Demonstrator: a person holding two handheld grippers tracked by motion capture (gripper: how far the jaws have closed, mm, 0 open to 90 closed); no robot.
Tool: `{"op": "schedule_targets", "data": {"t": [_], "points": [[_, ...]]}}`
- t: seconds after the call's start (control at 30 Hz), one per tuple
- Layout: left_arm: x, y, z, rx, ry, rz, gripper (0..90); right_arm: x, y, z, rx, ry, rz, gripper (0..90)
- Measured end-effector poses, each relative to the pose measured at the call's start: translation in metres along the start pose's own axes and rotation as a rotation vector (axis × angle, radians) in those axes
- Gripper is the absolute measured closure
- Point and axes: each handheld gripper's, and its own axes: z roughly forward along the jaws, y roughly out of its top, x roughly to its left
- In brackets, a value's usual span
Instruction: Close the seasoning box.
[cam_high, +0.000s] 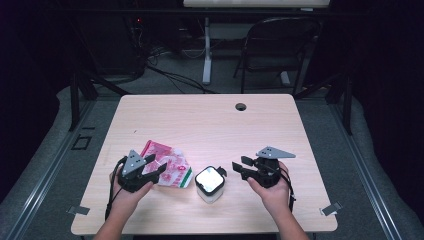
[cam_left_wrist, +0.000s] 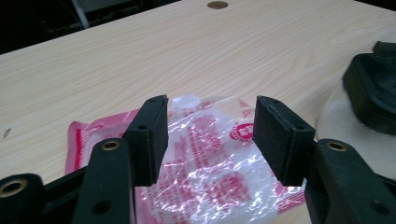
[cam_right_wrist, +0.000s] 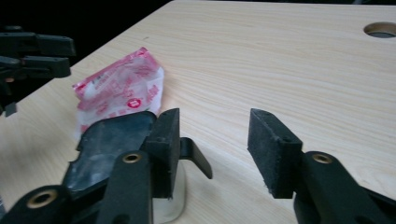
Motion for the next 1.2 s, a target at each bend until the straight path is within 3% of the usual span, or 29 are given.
{"op": "schedule_targets", "data": {"t": [0.33, 0.43, 0.6, 0.73, 0.87, 1.2], "points": [[0.017, -0.013, 0.009, 0.037, 0.024, -0.072, 45.6, -0.025, -0.011, 0.006, 0.033, -0.087, 0.048, 46.7], [0.019, -0.017, 0.015, 0.058, 0.033, -0.075, 45.6, -0.031, -0.015, 0.006, 0.022, -0.106, 0.071, 46.5], [0.024, -0.022, 0.018, 0.077, 0.048, -0.096, 45.3, -0.044, -0.023, 0.007, 0.038, -0.21, 0.083, 46.3], [0.029, -0.026, 0.02, 0.085, 0.042, -0.135, 43.7, -0.051, -0.03, 0.011, 0.059, -0.248, 0.095, 45.3], [0.029, -0.029, 0.025, 0.099, 0.044, -0.138, 43.4, -0.054, -0.038, 0.019, 0.101, -0.254, 0.093, 44.1], [0.029, -0.033, 0.029, 0.123, 0.058, -0.135, 43.2, -0.045, -0.043, 0.03, 0.123, -0.245, 0.051, 42.7]]}}
